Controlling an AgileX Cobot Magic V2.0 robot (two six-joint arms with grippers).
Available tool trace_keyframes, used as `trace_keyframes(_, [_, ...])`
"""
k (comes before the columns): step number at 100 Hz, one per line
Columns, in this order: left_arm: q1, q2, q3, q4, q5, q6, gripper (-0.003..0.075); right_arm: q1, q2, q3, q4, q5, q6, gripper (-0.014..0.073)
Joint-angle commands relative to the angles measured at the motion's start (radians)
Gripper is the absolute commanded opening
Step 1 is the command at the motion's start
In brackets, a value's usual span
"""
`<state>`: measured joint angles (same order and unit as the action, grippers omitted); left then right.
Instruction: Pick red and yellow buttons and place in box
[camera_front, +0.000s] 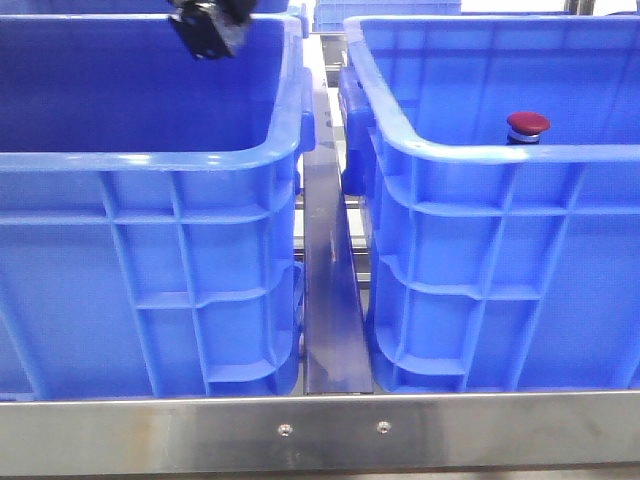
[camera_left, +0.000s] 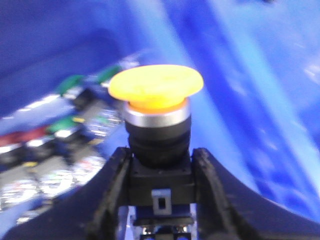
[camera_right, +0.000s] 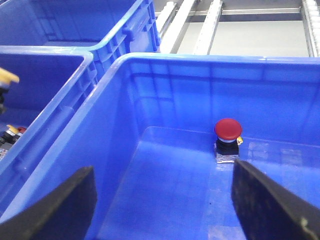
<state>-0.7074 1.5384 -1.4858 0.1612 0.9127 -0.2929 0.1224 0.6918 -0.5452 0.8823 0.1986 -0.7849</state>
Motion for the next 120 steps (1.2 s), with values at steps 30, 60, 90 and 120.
trace_keyframes(30, [-0.194,-0.066,0.070,-0.020,-0.187,0.054,0.0042,-0.001,-0.006,-0.038,0.004,-0.037,-0.011,0.0579])
trace_keyframes(60, [-0.198,-0.066,0.070,-0.020,-0.191,0.056,0.0042,-0.001,0.127,-0.234,0.180,0.254,0.016,0.0579])
trace_keyframes(90, [-0.198,-0.066,0.070,-0.020,-0.191,0.056,0.0042,-0.001,0.416,-0.437,0.434,0.577,0.144,0.0579])
trace_keyframes(120, [-0.198,-0.066,0.070,-0.020,-0.191,0.056,0.0042,0.006,0.678,-0.563,0.461,0.745,0.209,0.0579])
